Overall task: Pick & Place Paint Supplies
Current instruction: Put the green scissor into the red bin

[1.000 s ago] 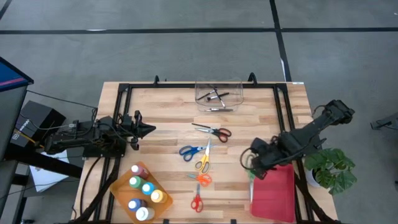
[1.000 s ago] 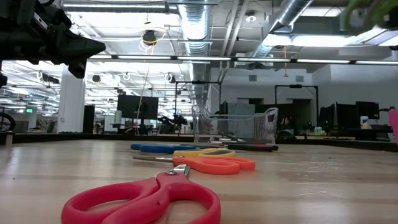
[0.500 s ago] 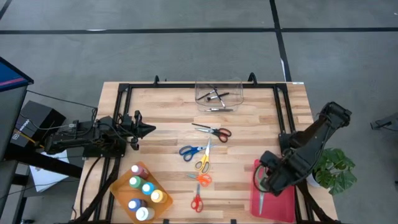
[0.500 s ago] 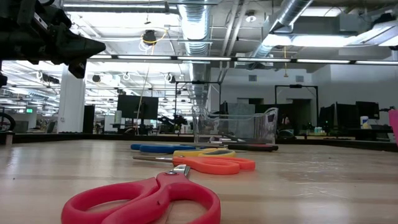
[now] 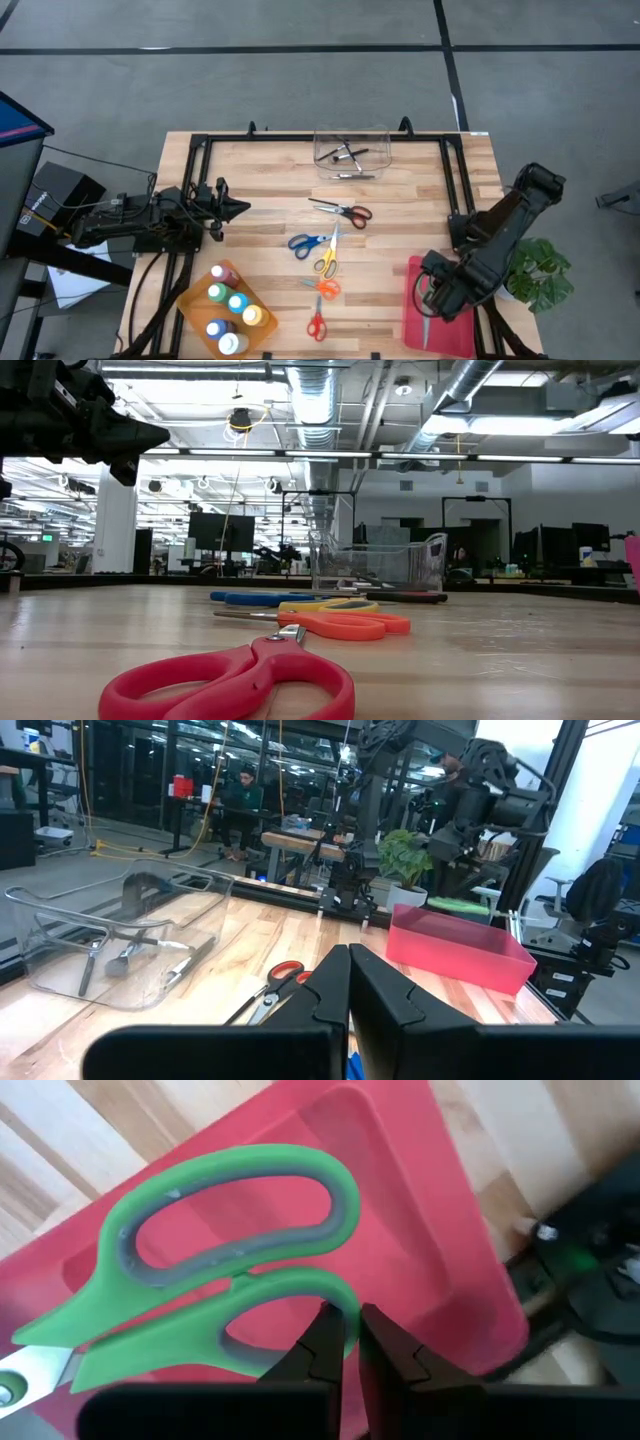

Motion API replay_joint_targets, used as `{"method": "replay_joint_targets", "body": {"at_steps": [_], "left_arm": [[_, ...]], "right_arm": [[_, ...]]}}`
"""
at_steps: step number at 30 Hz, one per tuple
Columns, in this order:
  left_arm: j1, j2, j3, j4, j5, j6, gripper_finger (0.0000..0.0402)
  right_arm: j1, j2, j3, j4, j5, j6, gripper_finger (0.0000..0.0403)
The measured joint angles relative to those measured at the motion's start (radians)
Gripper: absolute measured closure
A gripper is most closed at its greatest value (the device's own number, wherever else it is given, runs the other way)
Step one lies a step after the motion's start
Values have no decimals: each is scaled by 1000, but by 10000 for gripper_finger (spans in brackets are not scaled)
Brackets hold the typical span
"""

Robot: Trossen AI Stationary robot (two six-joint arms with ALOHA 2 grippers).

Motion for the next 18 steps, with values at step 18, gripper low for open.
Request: {"method": "replay_joint_targets", "body": {"at_steps": [18], "left_arm": [[0, 0, 0, 0, 0, 0, 401]], "right_arm": [[1, -80, -321, 280, 0, -26, 392]]}}
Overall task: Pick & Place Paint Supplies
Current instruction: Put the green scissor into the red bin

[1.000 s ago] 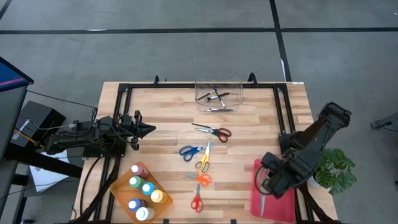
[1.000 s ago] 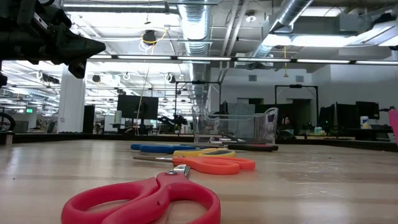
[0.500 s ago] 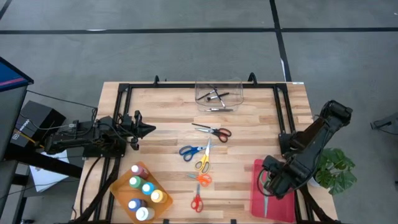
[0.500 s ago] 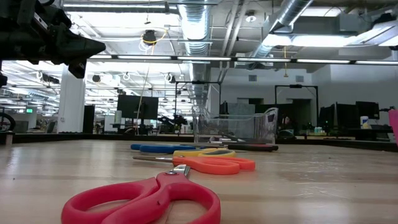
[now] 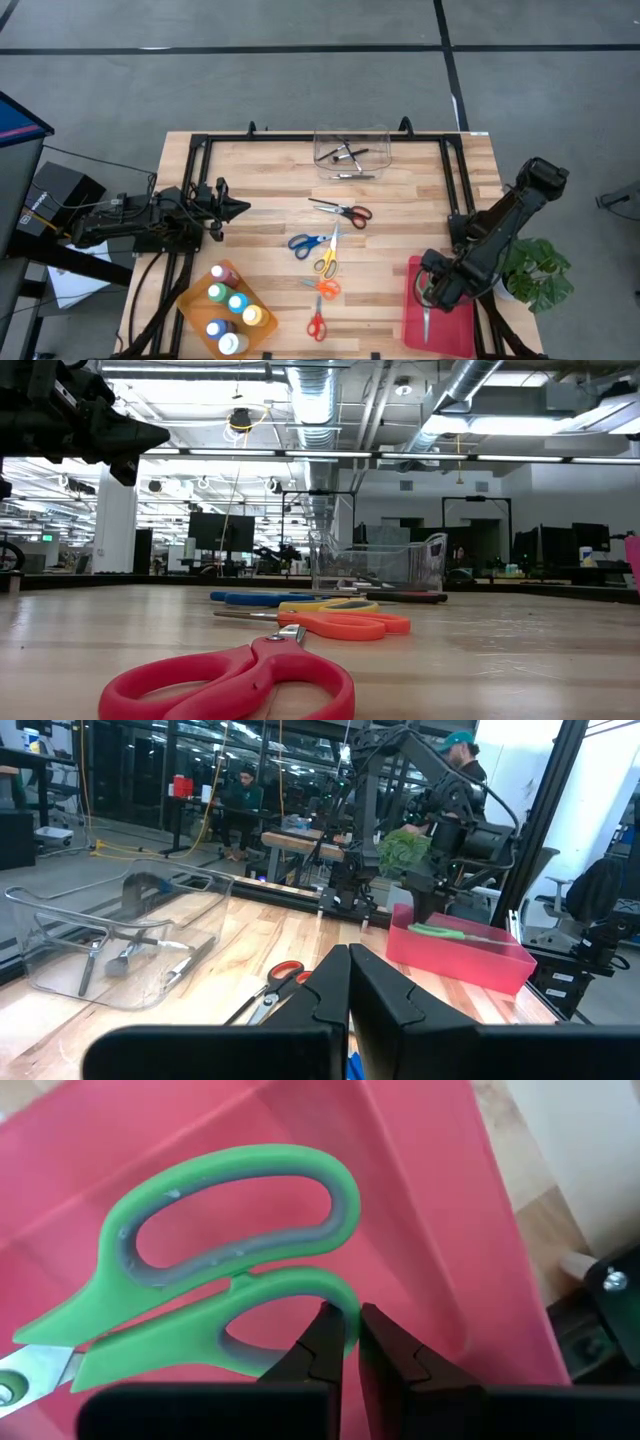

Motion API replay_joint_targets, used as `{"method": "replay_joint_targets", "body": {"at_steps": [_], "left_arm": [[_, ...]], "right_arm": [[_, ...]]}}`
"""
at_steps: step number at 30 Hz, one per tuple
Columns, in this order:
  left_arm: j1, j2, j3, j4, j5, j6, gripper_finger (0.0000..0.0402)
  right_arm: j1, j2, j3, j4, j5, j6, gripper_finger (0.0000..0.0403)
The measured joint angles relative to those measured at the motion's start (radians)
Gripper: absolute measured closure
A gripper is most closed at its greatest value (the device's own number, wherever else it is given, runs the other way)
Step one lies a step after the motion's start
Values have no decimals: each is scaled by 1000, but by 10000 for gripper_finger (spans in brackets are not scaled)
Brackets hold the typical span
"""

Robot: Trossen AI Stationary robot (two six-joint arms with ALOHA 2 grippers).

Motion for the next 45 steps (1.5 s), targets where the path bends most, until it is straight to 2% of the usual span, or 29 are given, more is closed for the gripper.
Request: {"method": "replay_joint_targets", "body": {"at_steps": [17, 35, 45], "left_arm": [[0, 0, 0, 0, 0, 0, 402], [0, 0, 0, 0, 0, 0, 401], [0, 0, 0, 0, 0, 0, 402]], "right_arm": [[-38, 0, -132, 170, 3, 1, 392], [-51, 1, -134, 193, 27, -2, 392], [-55, 114, -133, 240, 27, -29, 385]]}}
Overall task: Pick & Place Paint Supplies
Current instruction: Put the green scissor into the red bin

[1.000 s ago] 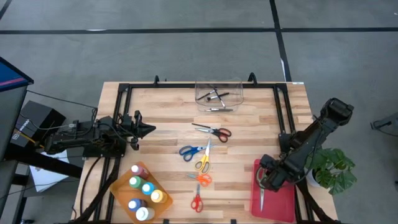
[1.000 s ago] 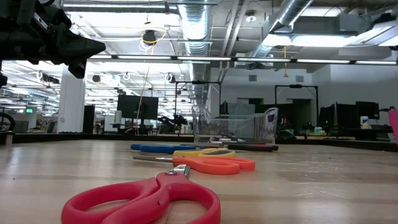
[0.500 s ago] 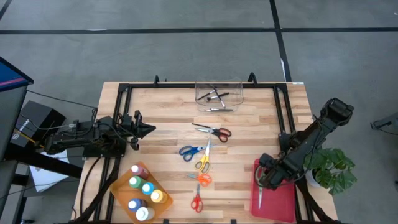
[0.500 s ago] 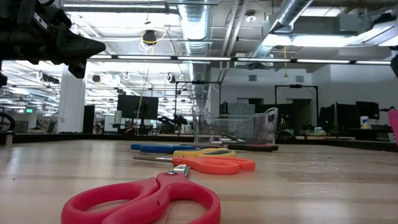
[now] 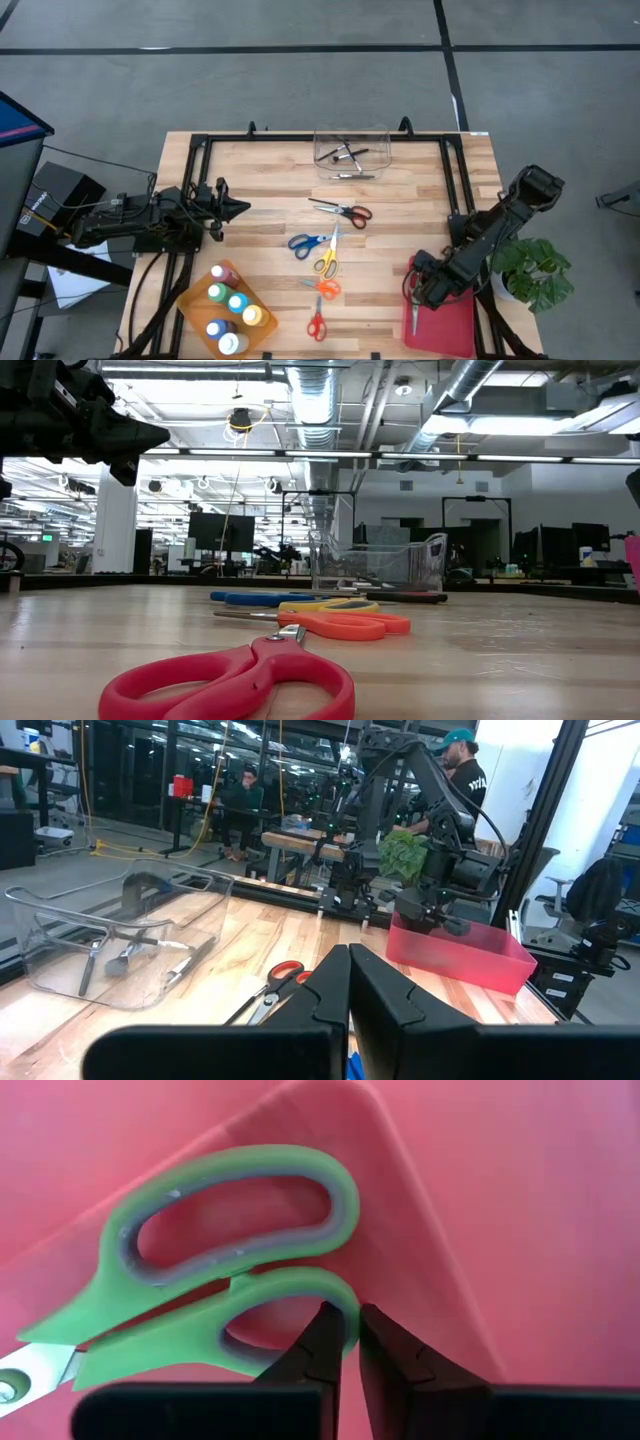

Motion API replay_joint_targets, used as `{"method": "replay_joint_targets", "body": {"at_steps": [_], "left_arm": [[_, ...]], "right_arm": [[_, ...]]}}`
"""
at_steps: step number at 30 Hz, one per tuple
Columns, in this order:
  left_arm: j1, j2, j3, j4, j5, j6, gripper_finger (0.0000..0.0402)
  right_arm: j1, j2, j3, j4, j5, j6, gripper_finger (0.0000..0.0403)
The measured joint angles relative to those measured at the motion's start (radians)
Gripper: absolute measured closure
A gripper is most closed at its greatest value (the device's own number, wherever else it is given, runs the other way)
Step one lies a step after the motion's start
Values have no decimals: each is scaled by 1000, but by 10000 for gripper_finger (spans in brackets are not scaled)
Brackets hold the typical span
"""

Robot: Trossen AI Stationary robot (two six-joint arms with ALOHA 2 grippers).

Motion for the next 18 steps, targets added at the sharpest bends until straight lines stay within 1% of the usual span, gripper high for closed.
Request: {"method": "replay_joint_targets", "body": {"at_steps": [9, 18], "left_arm": [[0, 0, 0, 0, 0, 0, 401], [0, 0, 0, 0, 0, 0, 401]], "right_arm": [[8, 3, 0, 0, 3, 1, 374], [8, 2, -2, 11, 2, 8, 339]]}}
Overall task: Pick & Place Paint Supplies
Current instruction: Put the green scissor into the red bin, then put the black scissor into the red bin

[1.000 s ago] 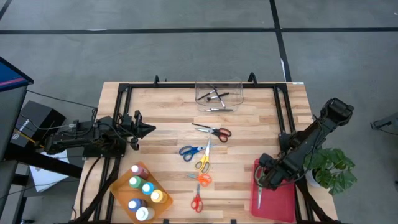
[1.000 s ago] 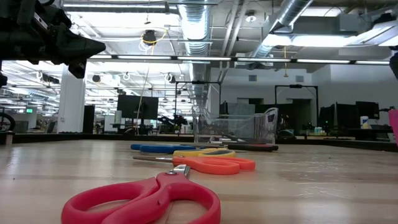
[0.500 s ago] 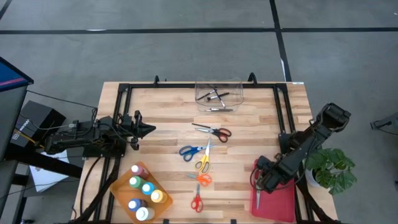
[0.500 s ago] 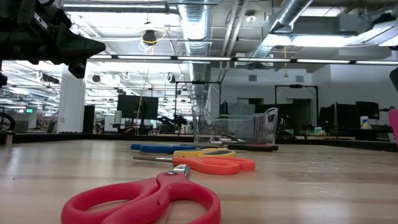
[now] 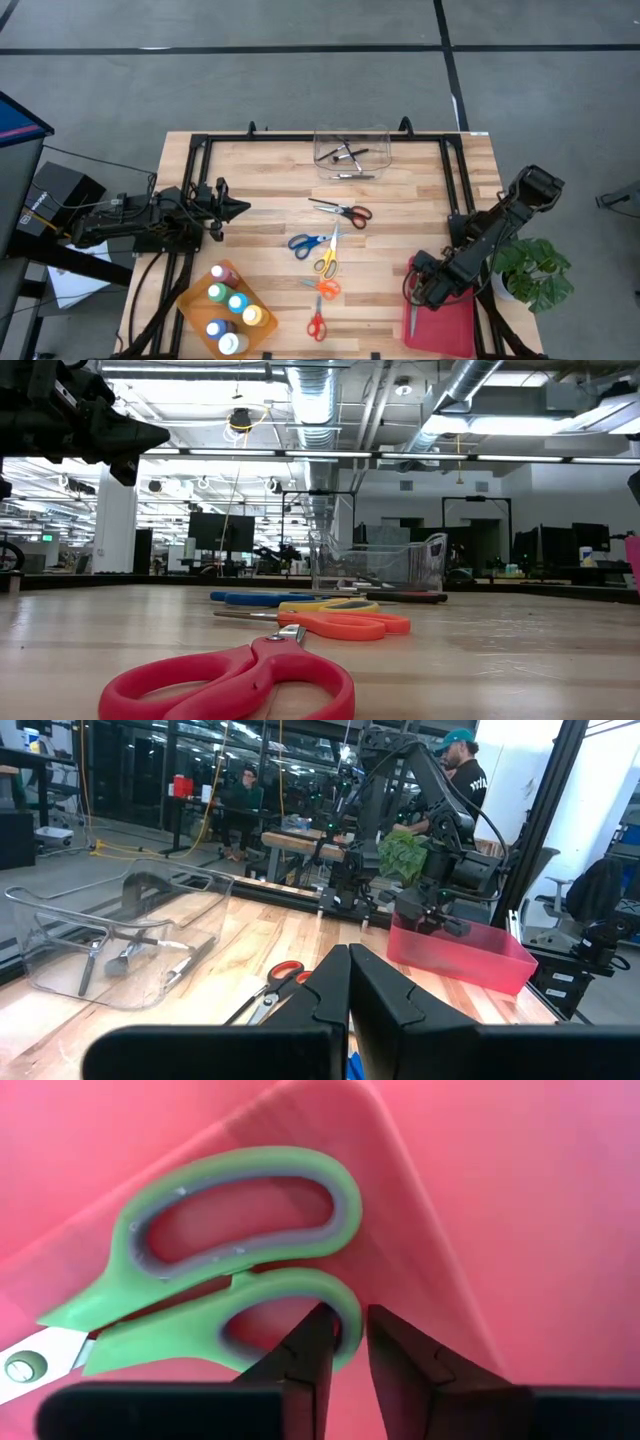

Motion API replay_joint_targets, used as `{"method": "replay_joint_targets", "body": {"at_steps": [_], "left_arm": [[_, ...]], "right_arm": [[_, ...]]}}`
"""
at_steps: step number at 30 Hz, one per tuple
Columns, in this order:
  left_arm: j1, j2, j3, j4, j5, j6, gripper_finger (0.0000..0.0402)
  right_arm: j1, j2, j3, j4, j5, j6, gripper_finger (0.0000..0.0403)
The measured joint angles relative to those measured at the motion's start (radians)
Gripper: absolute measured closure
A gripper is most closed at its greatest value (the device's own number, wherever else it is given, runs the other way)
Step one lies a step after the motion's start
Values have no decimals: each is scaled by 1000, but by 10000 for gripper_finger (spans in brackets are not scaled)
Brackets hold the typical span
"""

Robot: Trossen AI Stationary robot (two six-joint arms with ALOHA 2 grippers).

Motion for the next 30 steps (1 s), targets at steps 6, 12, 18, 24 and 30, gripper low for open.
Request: {"method": "replay_joint_targets", "body": {"at_steps": [6, 12, 18, 24, 30], "left_arm": [[0, 0, 0, 0, 0, 0, 402], [0, 0, 0, 0, 0, 0, 402], [0, 0, 0, 0, 0, 0, 401], [0, 0, 0, 0, 0, 0, 401], [0, 0, 0, 0, 0, 0, 402]], "right_arm": [[-2, 0, 0, 18, -3, 0, 316], [-2, 0, 21, 12, -4, -8, 292], [-2, 0, 39, -22, -4, -9, 267], [-2, 0, 89, -76, -4, -35, 251], [-3, 0, 187, -183, -4, -80, 249]]}}
